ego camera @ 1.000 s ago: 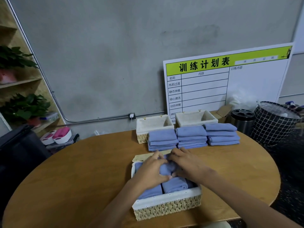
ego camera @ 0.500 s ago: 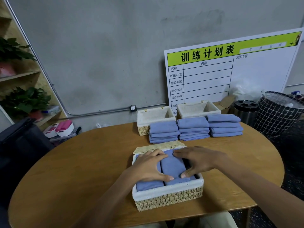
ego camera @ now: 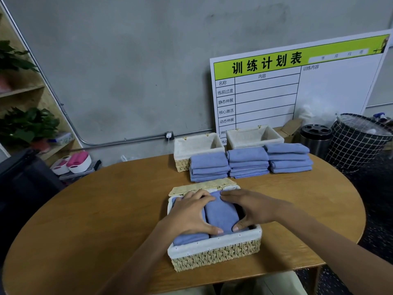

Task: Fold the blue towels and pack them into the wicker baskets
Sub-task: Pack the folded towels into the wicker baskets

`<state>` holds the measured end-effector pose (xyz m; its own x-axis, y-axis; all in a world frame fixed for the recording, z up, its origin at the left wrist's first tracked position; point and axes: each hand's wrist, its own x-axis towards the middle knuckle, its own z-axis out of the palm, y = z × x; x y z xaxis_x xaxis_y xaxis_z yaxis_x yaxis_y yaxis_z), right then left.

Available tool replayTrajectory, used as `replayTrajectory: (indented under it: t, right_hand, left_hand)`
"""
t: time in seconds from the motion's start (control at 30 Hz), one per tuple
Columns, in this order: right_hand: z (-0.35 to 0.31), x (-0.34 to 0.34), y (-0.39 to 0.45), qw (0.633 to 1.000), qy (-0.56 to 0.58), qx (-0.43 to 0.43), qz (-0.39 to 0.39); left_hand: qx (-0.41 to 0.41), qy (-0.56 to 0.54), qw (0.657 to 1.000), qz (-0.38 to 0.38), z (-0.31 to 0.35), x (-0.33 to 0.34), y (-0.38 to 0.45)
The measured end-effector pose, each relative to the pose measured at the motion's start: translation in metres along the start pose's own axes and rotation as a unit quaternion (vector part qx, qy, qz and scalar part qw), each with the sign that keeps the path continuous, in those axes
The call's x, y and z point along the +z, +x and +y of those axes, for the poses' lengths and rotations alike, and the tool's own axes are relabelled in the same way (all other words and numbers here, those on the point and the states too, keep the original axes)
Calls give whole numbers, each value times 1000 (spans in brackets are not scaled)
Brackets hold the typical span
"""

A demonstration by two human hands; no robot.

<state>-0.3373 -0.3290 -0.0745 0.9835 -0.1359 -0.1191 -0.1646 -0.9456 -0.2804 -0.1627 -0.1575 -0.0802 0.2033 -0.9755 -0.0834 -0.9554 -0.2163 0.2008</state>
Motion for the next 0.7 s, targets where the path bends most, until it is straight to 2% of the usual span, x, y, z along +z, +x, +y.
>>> replayTrajectory:
  t: [0.33, 0.7]
  right_hand:
    - [-15, 9, 5, 999, 32, 0, 34]
    - [-60, 18, 45, 998, 31, -53, 30]
  left_hand:
    - [-1, 13, 1000, -12, -6, -3, -11]
    - [-34, -6, 999, -14, -51, -10, -51]
